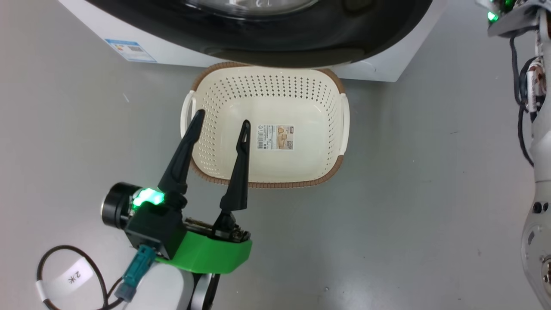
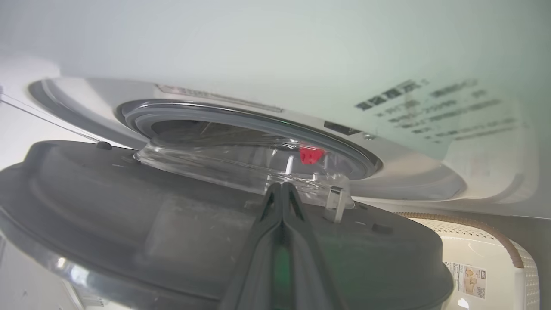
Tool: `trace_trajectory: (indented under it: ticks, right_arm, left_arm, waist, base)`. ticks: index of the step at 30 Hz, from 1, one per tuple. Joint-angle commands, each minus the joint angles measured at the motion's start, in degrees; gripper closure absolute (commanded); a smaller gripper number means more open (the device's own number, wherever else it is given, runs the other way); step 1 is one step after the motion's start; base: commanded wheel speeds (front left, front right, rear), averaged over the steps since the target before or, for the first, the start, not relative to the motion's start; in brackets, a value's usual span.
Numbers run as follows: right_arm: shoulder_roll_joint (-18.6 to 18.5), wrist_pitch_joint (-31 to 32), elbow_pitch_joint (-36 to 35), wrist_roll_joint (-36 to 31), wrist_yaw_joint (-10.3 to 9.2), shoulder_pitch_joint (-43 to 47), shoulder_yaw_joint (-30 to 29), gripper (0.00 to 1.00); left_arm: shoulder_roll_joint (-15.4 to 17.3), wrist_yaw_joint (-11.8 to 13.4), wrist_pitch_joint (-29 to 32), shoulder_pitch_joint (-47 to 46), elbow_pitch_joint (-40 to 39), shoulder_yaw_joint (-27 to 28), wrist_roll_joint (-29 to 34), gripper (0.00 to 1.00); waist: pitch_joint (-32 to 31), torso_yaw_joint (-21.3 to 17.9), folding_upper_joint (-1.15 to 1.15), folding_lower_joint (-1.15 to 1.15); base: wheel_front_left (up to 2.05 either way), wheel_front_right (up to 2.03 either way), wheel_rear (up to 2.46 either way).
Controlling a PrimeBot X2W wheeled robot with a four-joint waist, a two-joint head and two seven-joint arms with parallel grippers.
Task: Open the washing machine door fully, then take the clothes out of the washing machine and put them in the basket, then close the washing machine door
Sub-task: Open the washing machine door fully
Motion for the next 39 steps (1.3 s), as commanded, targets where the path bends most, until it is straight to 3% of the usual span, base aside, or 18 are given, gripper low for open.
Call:
trace_trajectory:
  ticks: [1,15,39]
  right_arm:
    - [2.14,0.77,-1.95,0.81,0.39,0.65,1.34,1.00]
    - [2.14,0.48,-4.92,7.76,0.39,7.39,6.85,1.00]
    - [2.15,1.33,-11.66,14.19,0.39,18.87,15.19,1.00]
  left_arm:
    - [0.64,-0.21,-0.29,-0.39,-1.13,2.02,0.73,0.00]
    - [1.15,0.09,-0.29,1.24,-1.02,3.29,0.57,0.00]
    - [2.54,1.77,0.02,4.96,-0.63,4.88,-0.72,0.00]
  waist:
    - [-0.38,-0.15,0.00,0.00]
    - [-4.07,-1.38,0.00,0.00]
    - [-11.61,-1.16,0.00,0.00]
  base:
    - [0.00,0.00,0.00]
    - [0.00,0.00,0.00]
    - [0.00,0.00,0.00]
